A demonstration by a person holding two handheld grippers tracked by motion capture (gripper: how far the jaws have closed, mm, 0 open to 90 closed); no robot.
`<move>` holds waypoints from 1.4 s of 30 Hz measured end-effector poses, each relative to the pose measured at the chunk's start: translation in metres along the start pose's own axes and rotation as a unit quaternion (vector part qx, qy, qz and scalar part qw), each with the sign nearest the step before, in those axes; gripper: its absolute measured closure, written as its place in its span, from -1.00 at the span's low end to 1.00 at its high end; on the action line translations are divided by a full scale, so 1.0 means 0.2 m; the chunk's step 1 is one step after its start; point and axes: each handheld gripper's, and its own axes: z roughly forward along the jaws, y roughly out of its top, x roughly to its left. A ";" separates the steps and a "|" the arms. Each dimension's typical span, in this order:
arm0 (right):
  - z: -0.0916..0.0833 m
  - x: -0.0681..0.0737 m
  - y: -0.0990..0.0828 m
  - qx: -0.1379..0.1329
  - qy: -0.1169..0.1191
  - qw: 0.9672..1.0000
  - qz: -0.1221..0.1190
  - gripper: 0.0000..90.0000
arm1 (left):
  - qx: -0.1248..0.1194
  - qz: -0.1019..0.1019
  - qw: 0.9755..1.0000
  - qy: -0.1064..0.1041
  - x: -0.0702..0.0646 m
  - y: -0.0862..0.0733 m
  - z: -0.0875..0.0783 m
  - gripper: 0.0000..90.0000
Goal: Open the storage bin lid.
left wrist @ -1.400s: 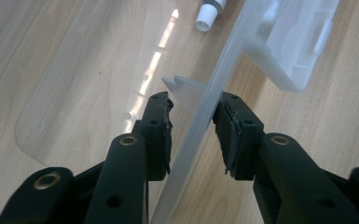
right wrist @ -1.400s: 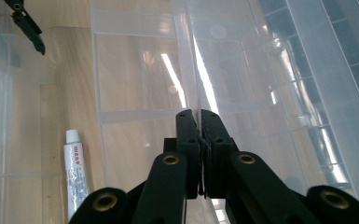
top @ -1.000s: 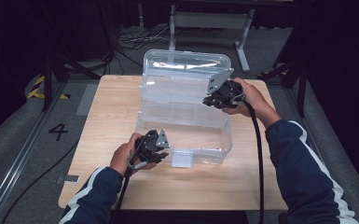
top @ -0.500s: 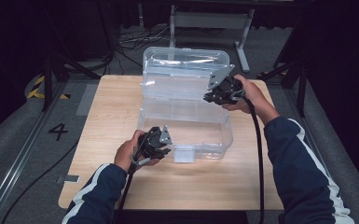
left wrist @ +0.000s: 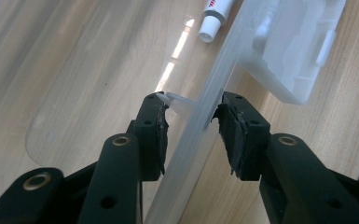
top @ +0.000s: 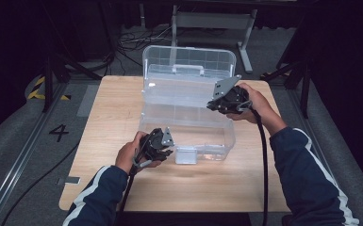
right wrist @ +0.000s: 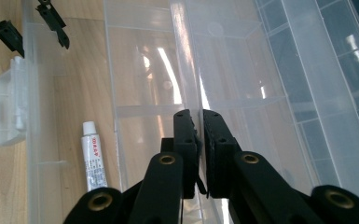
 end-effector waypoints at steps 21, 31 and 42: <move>-0.02 0.13 -0.12 -0.064 0.016 0.998 0.024 0.87 | -0.058 -0.012 0.998 -0.001 0.00 -0.03 -0.04 0.35; -0.01 0.15 -0.15 -0.081 0.012 0.996 0.037 0.83 | -0.117 -0.009 0.993 -0.011 0.01 -0.06 -0.14 0.35; 0.00 0.17 -0.18 -0.106 -0.003 0.993 0.050 0.77 | -0.144 -0.036 0.989 -0.026 0.04 -0.14 -0.26 0.75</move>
